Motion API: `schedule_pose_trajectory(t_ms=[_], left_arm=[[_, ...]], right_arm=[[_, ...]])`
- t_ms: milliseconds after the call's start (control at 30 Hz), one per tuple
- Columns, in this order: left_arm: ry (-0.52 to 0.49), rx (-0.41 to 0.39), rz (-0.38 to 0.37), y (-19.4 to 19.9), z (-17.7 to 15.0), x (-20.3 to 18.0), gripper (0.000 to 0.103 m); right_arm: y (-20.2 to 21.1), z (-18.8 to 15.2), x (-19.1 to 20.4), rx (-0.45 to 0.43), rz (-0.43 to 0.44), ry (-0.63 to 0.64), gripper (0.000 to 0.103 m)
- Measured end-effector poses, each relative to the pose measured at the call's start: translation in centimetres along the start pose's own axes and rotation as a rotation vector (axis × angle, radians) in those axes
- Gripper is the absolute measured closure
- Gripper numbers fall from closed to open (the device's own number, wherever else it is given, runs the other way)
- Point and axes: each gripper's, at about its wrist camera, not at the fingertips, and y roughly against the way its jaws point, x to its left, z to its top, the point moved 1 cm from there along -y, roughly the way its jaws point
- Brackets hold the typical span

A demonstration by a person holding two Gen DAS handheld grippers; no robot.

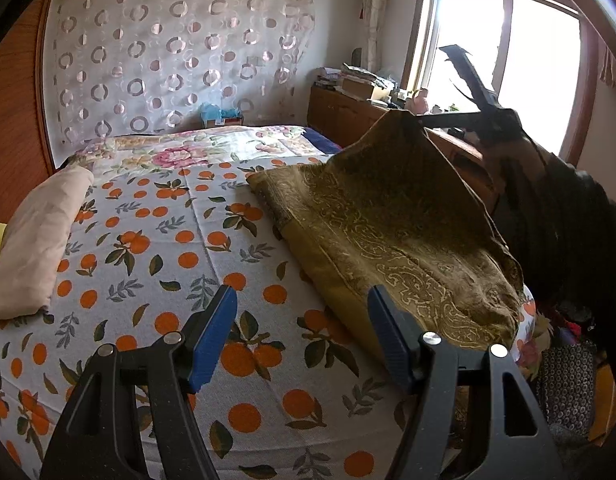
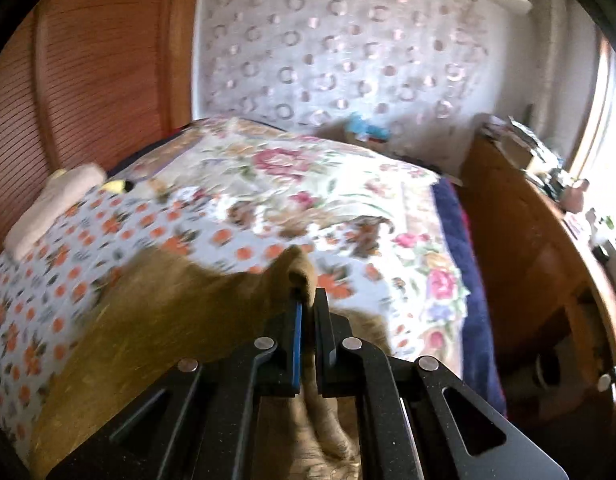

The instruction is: Fold small clothes

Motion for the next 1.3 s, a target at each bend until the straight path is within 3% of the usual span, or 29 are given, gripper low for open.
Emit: schedule_pose_trajectory(t_ms=[100,267,333,533,733,933,1100,1300], left_arm=[[-0.005,0.005,-0.002,-0.2,-0.1,-0.1,0.034],[-0.004,0.014,-0.005,-0.4,-0.3,-0.2,0.034],[-0.005,0.017,-0.005,-0.5,-0.3,-0.4,0.034],[-0.015,0.023,-0.018,-0.8,-0.3,-1.2,0.034],[-0.034,0.036,-0.035,-1.2,-0.4,-2.2,0.034],[-0.058,0.056,-0.055,-1.7,-0.6,-3.5,0.034],[-0.07,0.074,-0.061,-2.3,-0.8,-4.2,0.034],[-0.079,0.092,-0.065,-2.8,-1.1,-4.8,0.034]], right_arm=[[-1.8,0.6,-1.1,0.029,-0.067,-0.011,0.098],[-5.4,0.5,-2.4,0.125,-0.271,-0.097,0.098],[-5.5,0.6,-2.4,0.119,-0.329,-0.103,0.09],[-2.9,-0.7,-0.6,0.088,-0.213,-0.079,0.09],[2.6,-6.7,-0.3,0.065,-0.117,-0.046,0.09],[6.4,-12.2,0.4,0.088,-0.074,-0.051,0.089],[8.2,-15.1,0.2,0.118,-0.063,-0.089,0.072],[8.7,-15.6,0.4,0.126,-0.032,-0.103,0.072]])
